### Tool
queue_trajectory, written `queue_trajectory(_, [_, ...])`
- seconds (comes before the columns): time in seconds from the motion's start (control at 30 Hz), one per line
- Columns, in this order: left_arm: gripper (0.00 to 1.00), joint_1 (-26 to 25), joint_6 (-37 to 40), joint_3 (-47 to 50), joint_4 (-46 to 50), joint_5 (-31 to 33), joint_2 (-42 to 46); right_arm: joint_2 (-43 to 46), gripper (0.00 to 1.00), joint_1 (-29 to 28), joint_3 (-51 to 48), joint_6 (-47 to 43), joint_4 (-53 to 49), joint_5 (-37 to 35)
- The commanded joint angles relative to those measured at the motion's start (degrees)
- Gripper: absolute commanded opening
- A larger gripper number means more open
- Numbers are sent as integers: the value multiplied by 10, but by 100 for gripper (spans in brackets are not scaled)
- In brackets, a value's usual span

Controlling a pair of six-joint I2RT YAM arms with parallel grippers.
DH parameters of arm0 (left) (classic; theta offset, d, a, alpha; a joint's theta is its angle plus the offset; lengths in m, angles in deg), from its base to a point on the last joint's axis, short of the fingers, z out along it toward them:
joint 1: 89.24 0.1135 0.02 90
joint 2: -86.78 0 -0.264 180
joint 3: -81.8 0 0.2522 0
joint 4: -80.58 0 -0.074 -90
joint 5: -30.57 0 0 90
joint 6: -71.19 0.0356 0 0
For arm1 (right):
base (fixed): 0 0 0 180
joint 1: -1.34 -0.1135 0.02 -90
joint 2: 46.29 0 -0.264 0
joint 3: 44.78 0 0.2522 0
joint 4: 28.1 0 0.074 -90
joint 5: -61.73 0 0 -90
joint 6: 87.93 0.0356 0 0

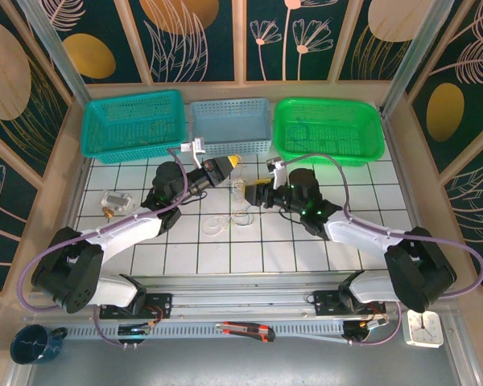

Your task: Untangle the cables

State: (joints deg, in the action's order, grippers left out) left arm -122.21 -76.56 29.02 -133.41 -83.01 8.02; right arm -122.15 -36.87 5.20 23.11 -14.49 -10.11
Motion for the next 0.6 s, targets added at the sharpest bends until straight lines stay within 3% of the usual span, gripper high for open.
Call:
queue_trajectory(0.0, [0, -2, -13, -12, -29, -2, -3, -27, 59, -6, 31, -13, 78, -36])
queue_trajectory(0.27, [0, -2, -22, -14, -33, -4, -1, -122, 58, -15, 79, 8, 170, -50])
queue_trajectory(0.43, [0, -2, -32, -13, -39, -4, 3, -183, 53, -15, 95, 27, 233, -80])
queue_trajectory(0.47, [0, -2, -35, -13, -41, -5, 5, -197, 49, -15, 98, 31, 241, -88])
queue_trajectory(0.57, [0, -2, -46, -17, -47, -5, 11, -228, 24, -15, 102, 39, 254, -99])
